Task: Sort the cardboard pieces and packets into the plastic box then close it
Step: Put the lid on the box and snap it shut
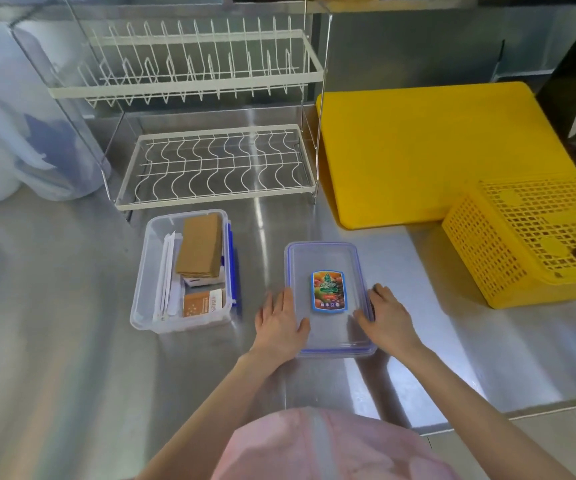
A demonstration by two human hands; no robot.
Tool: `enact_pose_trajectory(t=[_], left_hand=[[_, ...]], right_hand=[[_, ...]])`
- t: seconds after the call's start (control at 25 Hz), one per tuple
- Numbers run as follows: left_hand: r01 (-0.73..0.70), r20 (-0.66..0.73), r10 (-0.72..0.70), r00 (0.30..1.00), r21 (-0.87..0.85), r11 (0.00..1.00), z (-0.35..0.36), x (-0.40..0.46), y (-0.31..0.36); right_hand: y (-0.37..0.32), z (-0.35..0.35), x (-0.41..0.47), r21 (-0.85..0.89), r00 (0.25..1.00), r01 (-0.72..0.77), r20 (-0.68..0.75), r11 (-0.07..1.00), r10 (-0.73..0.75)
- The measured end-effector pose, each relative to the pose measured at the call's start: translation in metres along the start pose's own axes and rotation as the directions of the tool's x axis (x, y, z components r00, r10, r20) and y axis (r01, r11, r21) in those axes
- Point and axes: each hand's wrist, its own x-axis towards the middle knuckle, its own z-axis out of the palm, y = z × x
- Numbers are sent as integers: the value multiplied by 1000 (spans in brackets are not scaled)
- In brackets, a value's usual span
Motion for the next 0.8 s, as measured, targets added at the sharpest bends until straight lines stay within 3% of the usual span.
enact_pose_trajectory(t=[0.24,0.4,0.48,0.6,0.8], left_hand=[[-16,-46,10,999,-126,992,2,-3,-6],[-105,-178,65,982,-220,970,-13,-10,-10],[-165,-265,93,960,-264,950,-24,-17,-12],[-151,-385,-6,923,-376,914,-42,-32,-20],[-204,-544,-53,837,-401,893,-82,-47,-50]], right_hand=[[-10,3,-6,232,999,-26,-15,972,30],[-35,-6,-10,374,994,-8,-99,927,48],[-50,-13,-12,438,991,30,-128,898,29],[-76,-17,-14,484,989,88,-147,871,-18],[-126,-7,-22,536,984,154,-161,830,-78]])
